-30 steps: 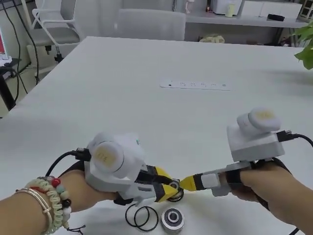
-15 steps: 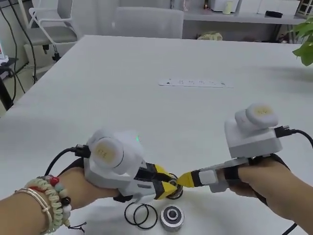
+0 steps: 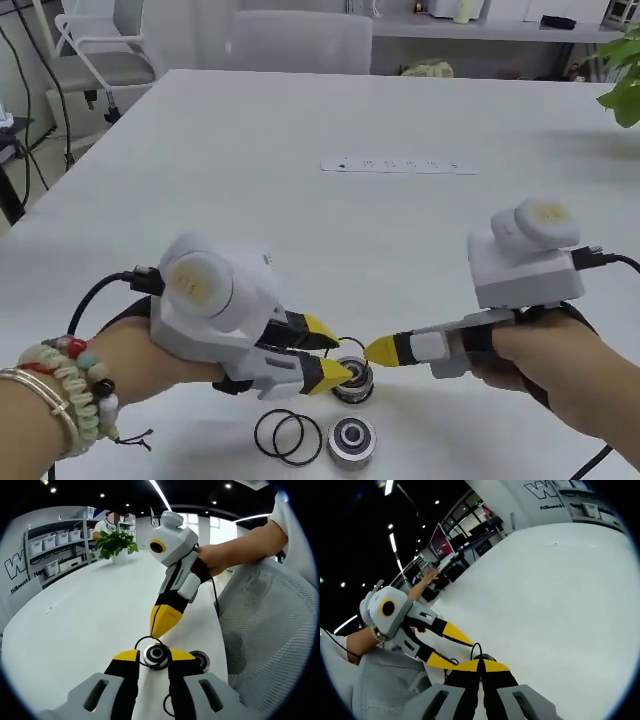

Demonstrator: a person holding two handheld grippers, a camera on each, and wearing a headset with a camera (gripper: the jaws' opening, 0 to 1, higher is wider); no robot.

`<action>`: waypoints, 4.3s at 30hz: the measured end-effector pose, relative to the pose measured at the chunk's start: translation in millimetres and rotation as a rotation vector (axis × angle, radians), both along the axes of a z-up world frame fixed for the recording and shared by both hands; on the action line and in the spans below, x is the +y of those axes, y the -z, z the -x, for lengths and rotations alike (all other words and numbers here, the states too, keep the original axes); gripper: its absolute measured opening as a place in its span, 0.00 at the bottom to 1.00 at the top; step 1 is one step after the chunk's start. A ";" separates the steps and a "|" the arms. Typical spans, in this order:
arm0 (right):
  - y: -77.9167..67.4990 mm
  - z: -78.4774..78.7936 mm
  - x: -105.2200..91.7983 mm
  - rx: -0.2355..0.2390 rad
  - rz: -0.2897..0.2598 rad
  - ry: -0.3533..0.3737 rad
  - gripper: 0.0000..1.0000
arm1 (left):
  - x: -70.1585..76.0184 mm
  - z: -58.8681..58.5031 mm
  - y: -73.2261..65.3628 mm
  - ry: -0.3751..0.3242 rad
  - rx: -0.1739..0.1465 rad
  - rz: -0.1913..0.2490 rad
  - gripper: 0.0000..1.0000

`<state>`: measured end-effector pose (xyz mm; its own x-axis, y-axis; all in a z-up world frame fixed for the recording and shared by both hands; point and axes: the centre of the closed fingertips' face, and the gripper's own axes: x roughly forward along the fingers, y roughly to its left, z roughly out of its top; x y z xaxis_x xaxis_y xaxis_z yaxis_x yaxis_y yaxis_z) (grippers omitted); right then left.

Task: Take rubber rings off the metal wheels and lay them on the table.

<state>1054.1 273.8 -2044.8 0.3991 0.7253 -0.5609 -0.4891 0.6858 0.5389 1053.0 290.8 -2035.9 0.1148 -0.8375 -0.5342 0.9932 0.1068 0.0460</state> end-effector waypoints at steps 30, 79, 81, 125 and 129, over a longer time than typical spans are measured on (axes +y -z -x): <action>-27.4 12.0 34.6 -0.022 -0.119 -0.104 0.00 | 60.8 31.4 -90.7 -0.045 -0.128 0.103 0.79; 12.7 53.7 72.8 -0.006 0.020 -0.352 0.00 | 105.4 53.4 -21.0 -0.238 -0.007 0.005 0.76; 12.9 53.4 72.7 -0.007 0.022 -0.350 0.00 | 105.2 53.8 -20.8 -0.237 -0.005 0.005 0.76; 24.1 47.6 70.6 -0.061 0.119 -0.362 0.12 | 106.6 52.8 -18.1 -0.242 -0.009 -0.010 0.75; 23.0 47.2 70.1 -0.059 0.111 -0.359 0.12 | 106.4 52.9 -18.3 -0.242 -0.008 -0.009 0.75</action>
<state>1006.9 343.9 -2067.8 0.1646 0.7611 -0.6274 -0.7370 0.5177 0.4346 1000.2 397.3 -2017.6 0.3156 -0.7805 -0.5396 0.9384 0.3411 0.0554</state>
